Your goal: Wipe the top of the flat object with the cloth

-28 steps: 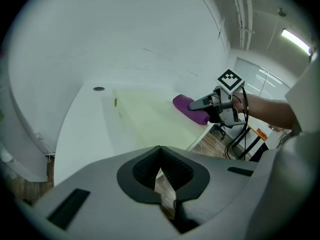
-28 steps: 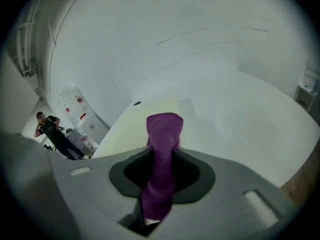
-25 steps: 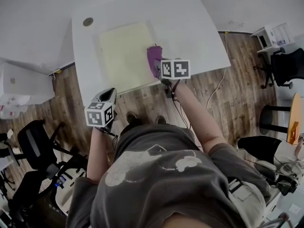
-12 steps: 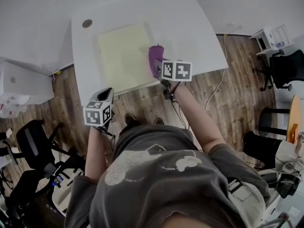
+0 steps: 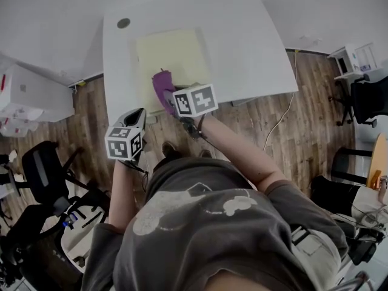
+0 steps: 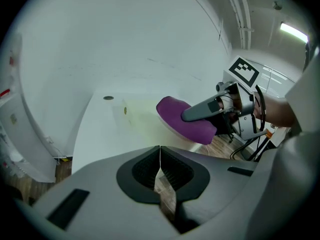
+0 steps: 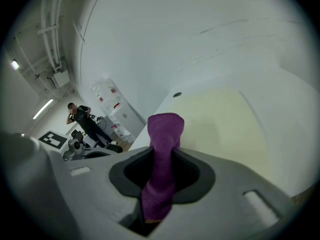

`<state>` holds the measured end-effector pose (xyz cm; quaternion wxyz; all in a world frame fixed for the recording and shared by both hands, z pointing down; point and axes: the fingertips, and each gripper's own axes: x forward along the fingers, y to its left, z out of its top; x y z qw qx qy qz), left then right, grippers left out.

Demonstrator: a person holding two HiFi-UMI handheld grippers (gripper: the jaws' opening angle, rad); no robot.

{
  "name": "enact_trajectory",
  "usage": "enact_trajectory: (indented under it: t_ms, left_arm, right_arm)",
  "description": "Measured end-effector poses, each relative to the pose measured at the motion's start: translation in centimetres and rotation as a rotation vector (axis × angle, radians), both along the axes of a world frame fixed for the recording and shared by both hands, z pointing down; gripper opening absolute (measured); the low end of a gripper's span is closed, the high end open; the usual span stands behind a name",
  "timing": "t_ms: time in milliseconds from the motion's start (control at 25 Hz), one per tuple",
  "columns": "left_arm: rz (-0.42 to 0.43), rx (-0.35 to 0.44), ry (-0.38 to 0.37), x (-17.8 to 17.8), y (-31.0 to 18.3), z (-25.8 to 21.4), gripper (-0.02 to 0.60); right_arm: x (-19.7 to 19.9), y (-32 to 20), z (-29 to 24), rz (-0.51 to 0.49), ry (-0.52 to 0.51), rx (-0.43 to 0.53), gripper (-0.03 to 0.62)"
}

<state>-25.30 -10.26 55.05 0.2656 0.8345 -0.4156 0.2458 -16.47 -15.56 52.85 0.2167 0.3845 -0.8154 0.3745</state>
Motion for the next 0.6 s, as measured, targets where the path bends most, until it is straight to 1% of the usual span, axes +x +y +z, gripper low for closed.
enact_trajectory:
  t_ms: [120, 280, 400, 600]
  left_arm:
    - [-0.018, -0.011, 0.000, -0.7, 0.7, 0.2, -0.002]
    - [-0.030, -0.023, 0.001, -1.2, 1.3, 0.6, -0.002]
    - [-0.030, -0.027, 0.007, -1.0, 1.5, 0.6, -0.002]
    - [-0.011, -0.037, 0.009, 0.0, 1.9, 0.9, -0.002]
  right_arm:
    - [-2.5, 1.3, 0.6, -0.082, 0.019, -0.003, 0.094]
    - [-4.3, 2.5, 1.4, -0.139, 0.029, -0.019, 0.094]
    - [-4.7, 3.1, 2.0, -0.157, 0.039, -0.031, 0.094]
    - [-4.4, 3.4, 2.9, -0.145, 0.050, -0.029, 0.094]
